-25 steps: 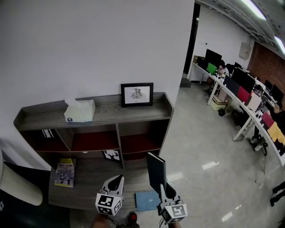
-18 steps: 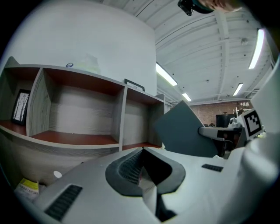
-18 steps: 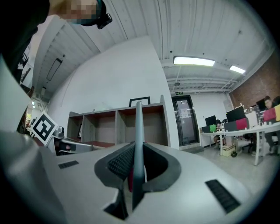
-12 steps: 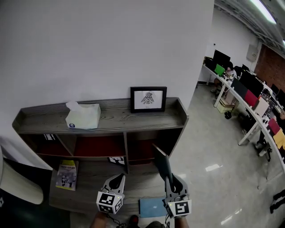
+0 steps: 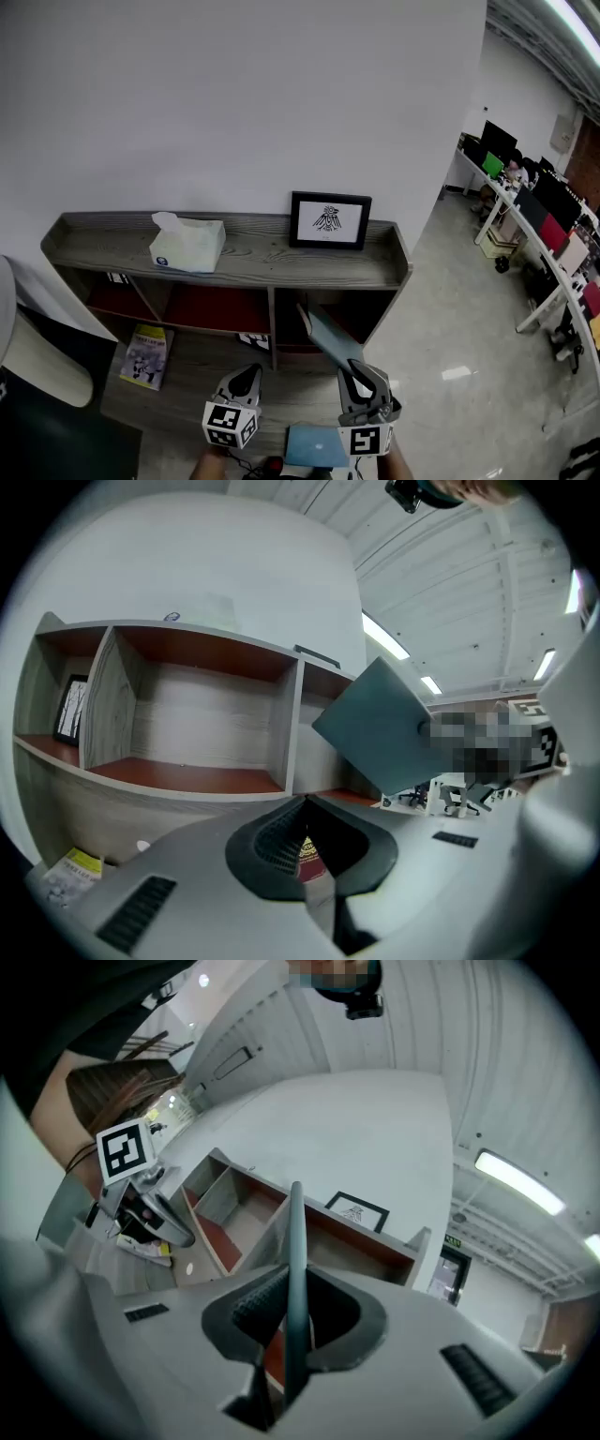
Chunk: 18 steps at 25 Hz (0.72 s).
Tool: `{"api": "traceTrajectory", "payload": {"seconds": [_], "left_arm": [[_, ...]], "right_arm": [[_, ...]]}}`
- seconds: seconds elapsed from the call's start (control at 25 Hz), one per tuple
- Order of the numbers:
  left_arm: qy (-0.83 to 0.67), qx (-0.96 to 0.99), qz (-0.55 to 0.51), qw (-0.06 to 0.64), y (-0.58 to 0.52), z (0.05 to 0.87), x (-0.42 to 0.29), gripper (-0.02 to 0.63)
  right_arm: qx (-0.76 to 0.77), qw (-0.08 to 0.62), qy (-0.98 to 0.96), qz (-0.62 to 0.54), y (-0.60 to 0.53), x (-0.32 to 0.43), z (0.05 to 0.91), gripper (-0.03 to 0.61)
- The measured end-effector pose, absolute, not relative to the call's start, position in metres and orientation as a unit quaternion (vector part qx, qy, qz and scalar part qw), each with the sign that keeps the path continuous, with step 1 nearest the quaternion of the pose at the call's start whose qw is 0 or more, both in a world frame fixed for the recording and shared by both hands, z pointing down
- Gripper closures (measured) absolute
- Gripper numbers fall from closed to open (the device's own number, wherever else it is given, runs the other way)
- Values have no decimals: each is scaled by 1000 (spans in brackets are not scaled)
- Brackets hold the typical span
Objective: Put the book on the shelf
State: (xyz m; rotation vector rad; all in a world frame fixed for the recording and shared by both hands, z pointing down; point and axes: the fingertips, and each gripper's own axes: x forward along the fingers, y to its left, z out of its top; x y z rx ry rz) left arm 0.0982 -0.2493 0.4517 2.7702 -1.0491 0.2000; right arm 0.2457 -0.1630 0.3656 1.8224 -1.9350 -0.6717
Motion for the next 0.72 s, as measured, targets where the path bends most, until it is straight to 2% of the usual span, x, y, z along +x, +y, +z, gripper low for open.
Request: {"api": "traceTrajectory", "payload": {"seconds": [0.36,0.72], "left_arm": [[-409,905,63,97,-242,454,102,607],[-465,877,65,106,-238,460,87,607]], "right_arm": [[559,302,-671,-383,-190,245,376,508],[499,352,-663,-433,-218,252,418,506]]}}
